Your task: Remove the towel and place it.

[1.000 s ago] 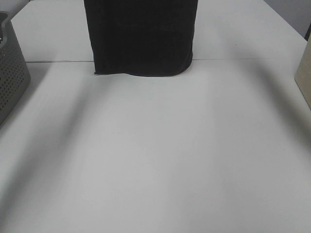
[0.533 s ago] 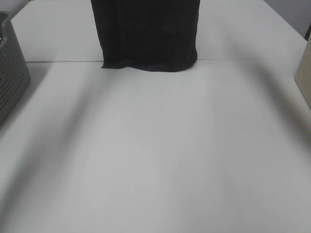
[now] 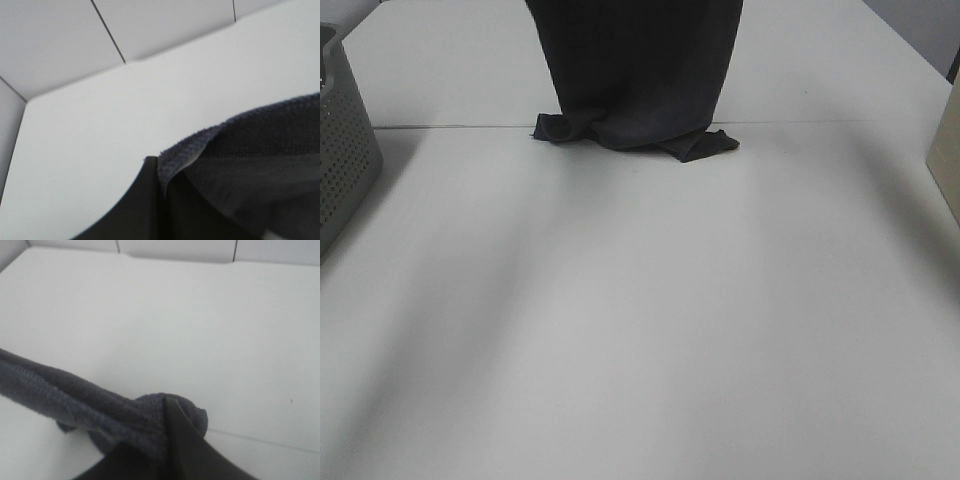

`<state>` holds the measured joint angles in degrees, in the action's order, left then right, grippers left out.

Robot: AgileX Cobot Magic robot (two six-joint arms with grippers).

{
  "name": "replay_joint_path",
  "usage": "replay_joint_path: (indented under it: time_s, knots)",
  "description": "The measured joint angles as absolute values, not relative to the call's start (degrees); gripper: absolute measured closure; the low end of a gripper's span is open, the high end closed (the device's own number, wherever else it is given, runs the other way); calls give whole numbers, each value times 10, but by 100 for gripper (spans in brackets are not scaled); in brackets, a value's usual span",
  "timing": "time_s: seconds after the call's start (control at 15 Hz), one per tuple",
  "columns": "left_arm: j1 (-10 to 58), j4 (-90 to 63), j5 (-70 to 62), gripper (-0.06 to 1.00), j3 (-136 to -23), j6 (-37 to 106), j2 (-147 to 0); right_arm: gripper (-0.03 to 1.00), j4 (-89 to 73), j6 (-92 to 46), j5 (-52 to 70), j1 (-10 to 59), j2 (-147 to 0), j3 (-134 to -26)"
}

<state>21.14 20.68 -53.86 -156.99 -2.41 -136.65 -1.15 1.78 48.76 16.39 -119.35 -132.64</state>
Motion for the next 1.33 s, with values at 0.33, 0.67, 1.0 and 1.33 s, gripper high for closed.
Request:
replay_joint_path:
  time_s: [0.33,0.67,1.0,1.33]
  knots:
    - [217,111,-692,94,-1570,29,-1285,96,-37,-38,684,164,-1131,-1326]
    - [215,70,-695,94,-1432,31,-1210,96,-61,-48,698,164,-1124,-1326]
    - [220,51,-696,94,-1184,41,-1035,96,-122,-52,698,164,-1030,-1214]
    - [281,20,-686,94,-939,50,-870,96,-138,-52,697,165,-831,-921]
